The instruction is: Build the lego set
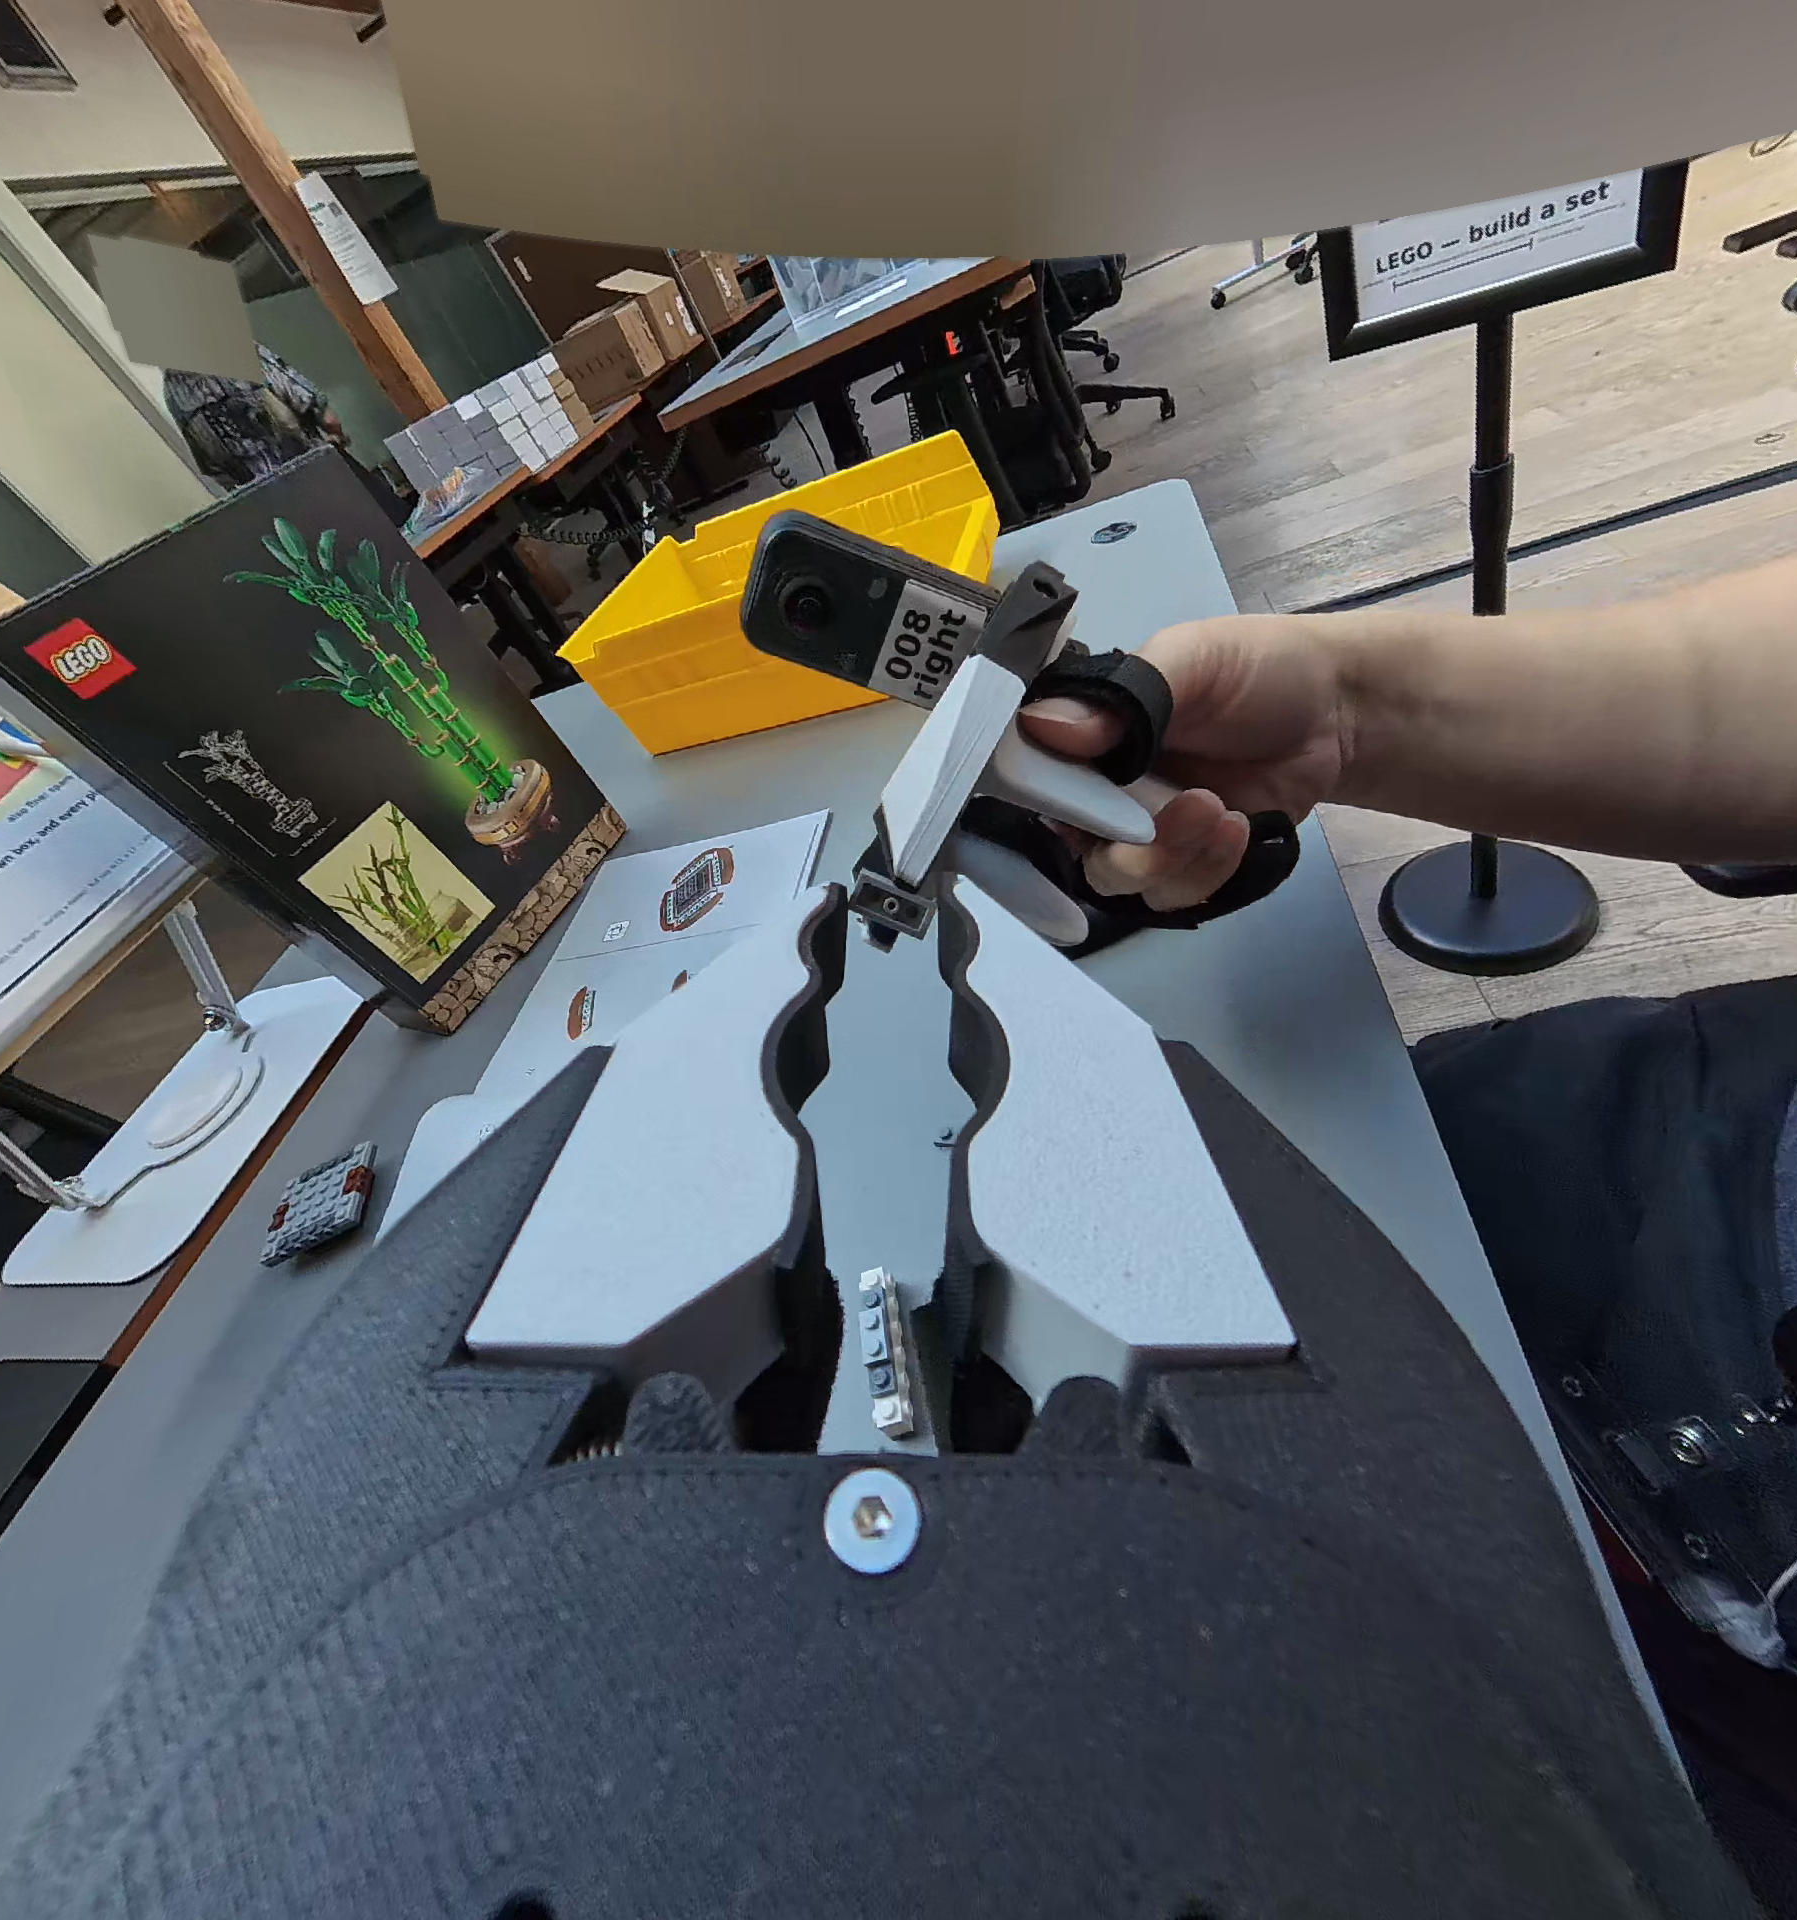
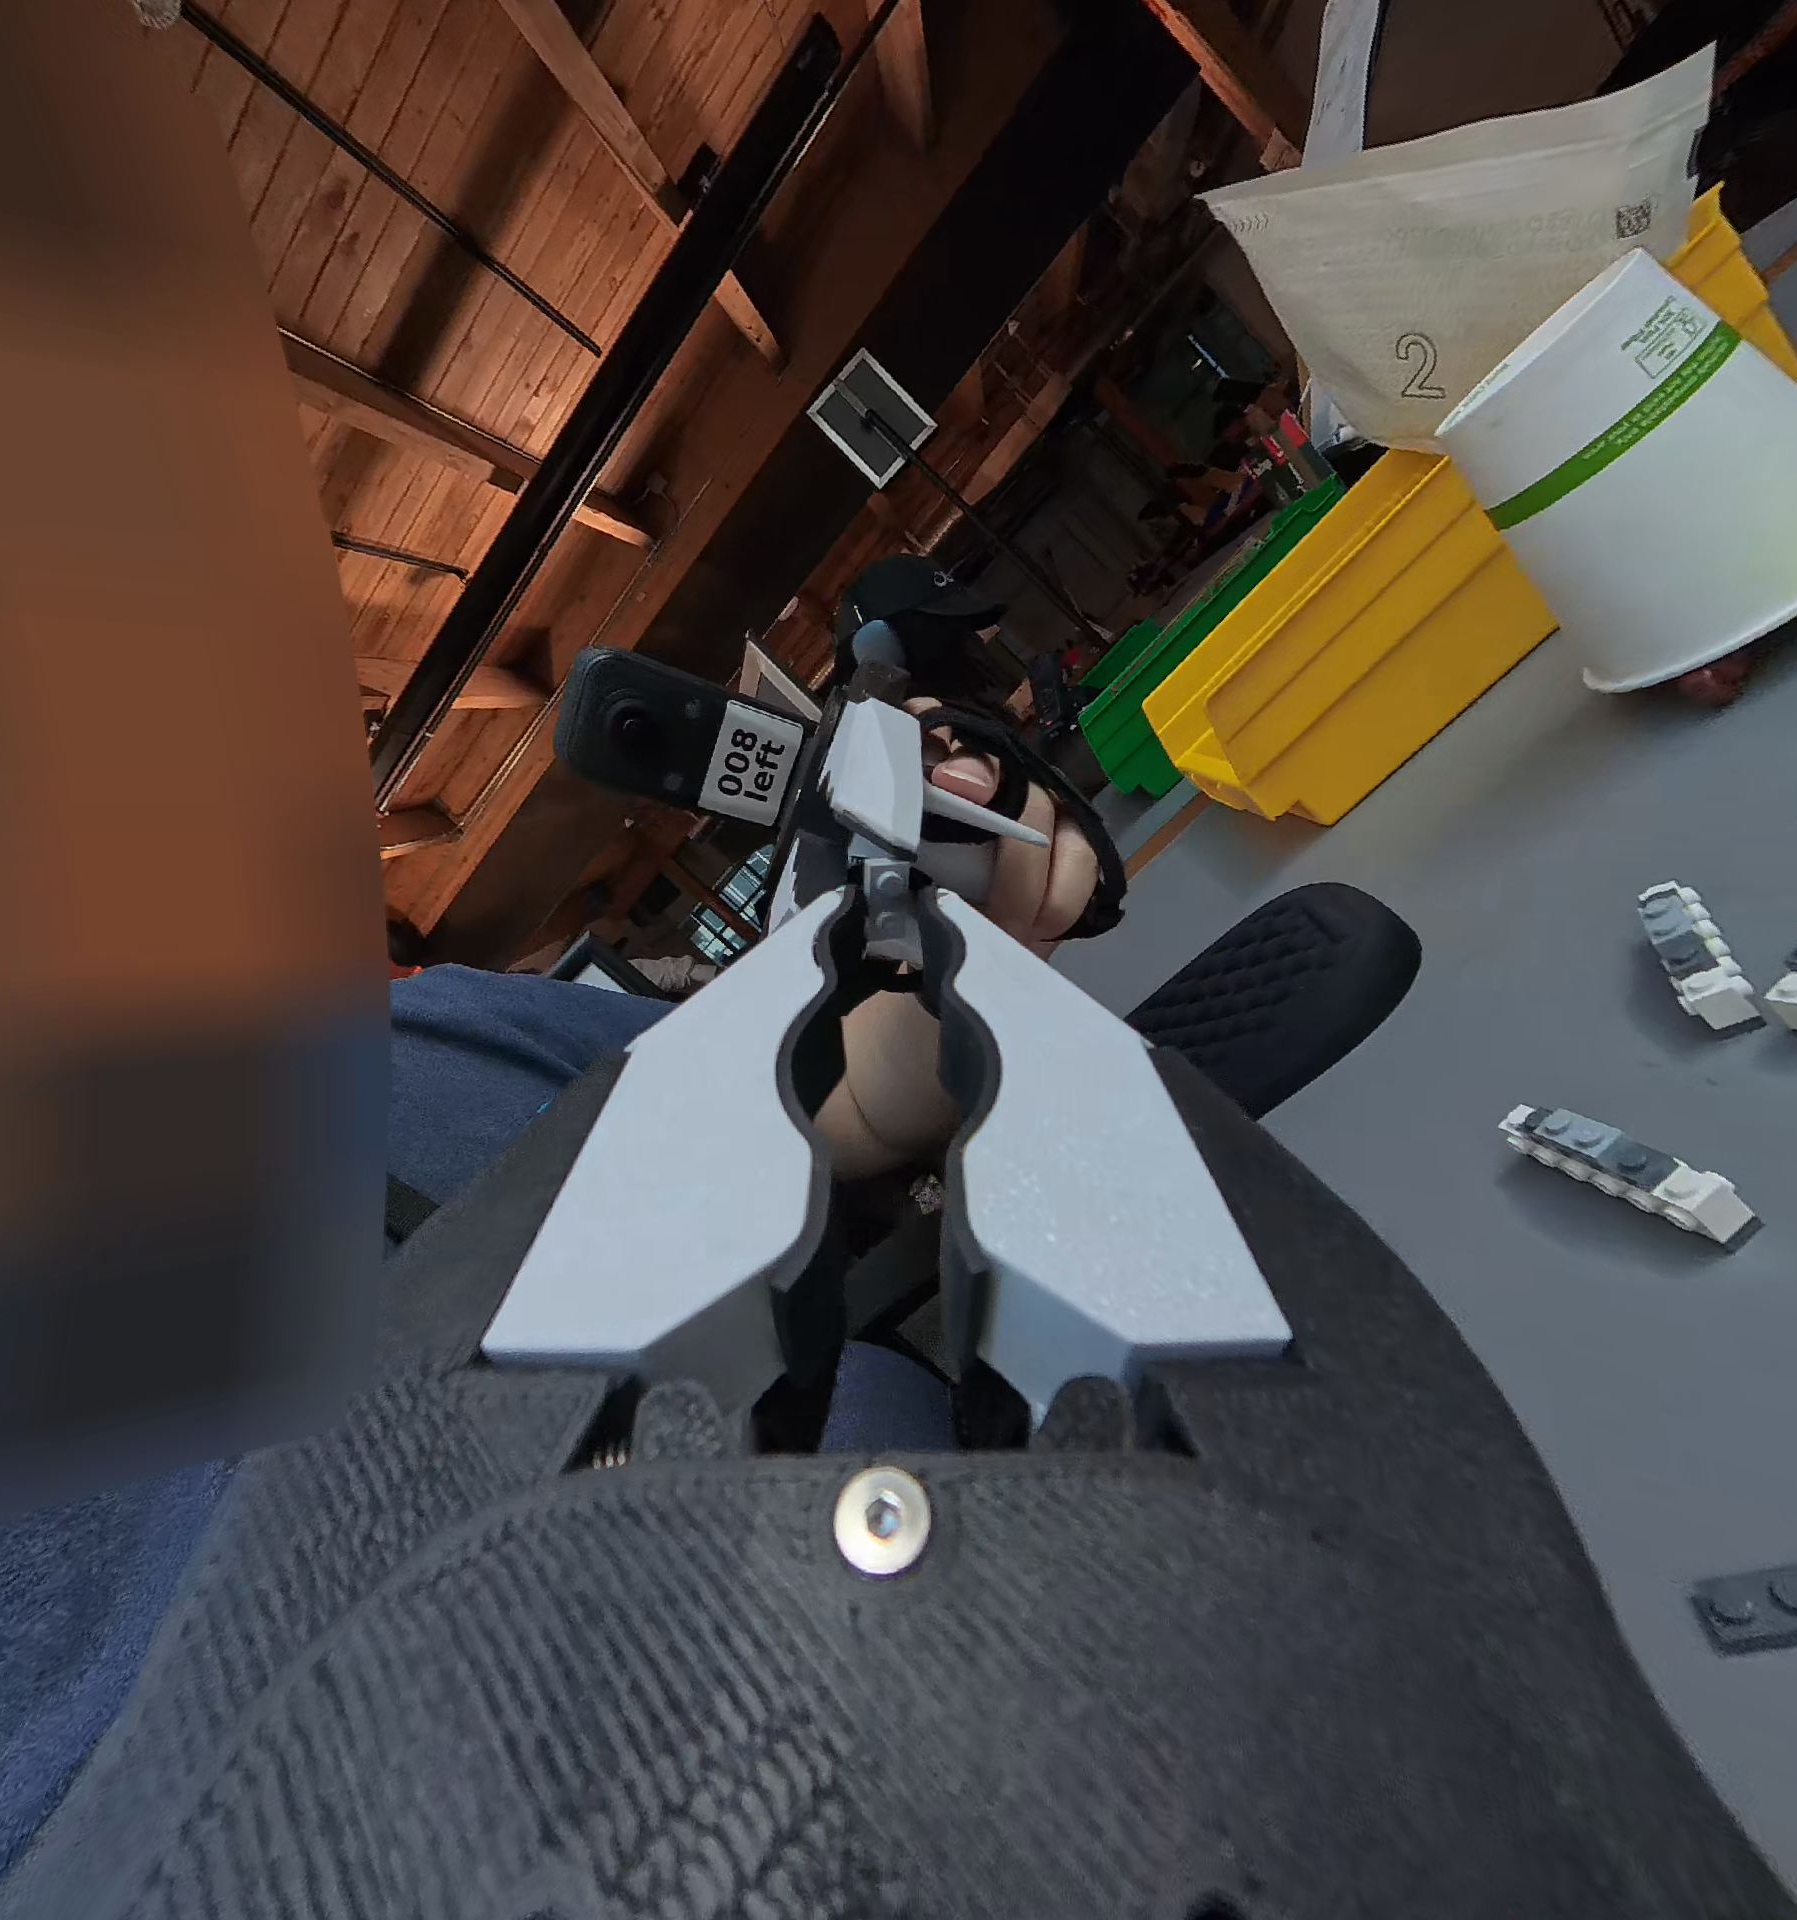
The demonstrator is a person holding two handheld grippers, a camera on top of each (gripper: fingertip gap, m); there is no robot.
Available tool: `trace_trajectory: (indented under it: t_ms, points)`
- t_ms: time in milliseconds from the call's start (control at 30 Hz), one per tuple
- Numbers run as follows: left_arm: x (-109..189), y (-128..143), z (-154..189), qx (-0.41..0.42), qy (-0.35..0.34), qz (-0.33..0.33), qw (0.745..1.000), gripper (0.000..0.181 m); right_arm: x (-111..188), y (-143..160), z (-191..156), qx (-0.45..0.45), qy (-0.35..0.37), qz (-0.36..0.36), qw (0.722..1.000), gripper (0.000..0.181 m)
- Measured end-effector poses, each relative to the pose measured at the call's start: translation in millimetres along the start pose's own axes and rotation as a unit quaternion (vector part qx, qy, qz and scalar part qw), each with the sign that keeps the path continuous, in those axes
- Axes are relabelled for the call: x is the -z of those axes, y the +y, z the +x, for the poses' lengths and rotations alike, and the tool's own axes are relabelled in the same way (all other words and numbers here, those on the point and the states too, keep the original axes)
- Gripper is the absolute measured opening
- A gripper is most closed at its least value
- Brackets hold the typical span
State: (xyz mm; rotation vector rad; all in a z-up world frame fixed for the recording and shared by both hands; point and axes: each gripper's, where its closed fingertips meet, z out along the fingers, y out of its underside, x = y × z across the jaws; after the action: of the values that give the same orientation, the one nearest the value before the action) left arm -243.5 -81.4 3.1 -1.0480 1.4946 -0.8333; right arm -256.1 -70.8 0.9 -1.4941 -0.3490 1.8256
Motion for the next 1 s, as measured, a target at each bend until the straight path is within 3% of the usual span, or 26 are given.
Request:
trace_trajectory:
  t_ms: [233,300,367,433,500,567,667,767,867,1000]
  points:
    - [-3.3,8.9,4.6,0.016,0.009,-0.01,1.0,0.015,2.3,6.1,5.0,-0.002,-0.001,-0.013,1.0,0.006]
    - [-4.0,11.2,7.2,0.028,0.018,-0.017,0.999,0.023,5.3,5.4,5.9,0.009,0.009,-0.013,1.0,0.006]
    - [-3.0,19.4,7.9,0.048,0.023,-0.038,0.998,0.037,14.2,1.9,10.8,0.023,0.038,-0.013,0.999,0.006]
    - [1.3,36.3,6.4,0.075,0.018,-0.07,0.995,0.048,30.2,5.9,27.6,0.066,0.118,-0.049,0.99,0.006]
    - [7.4,66.1,13.7,0.111,0.032,-0.125,0.985,0.048,52.5,21.3,54.7,0.121,0.235,-0.126,0.956,0.006]
    - [12.1,97.7,27.7,0.143,0.054,-0.18,0.972,0.043,73.0,44.4,77.2,0.169,0.321,-0.22,0.906,0.006]
    - [14.5,132.0,38.6,0.15,0.053,-0.233,0.959,0.039,92.6,72.9,99.4,0.211,0.394,-0.336,0.829,0.007]
    - [14.3,148.3,45.3,0.151,0.062,-0.266,0.95,0.034,95.8,84.7,108.7,0.256,0.414,-0.396,0.778,0.007]
    - [12.3,156.2,45.3,0.154,0.061,-0.282,0.945,0.025,96.7,87.3,115.0,0.276,0.423,-0.413,0.758,0.008]
    - [12.0,161.7,45.0,0.161,0.062,-0.297,0.939,0.023,96.8,85.9,115.9,0.263,0.42,-0.398,0.772,0.008]
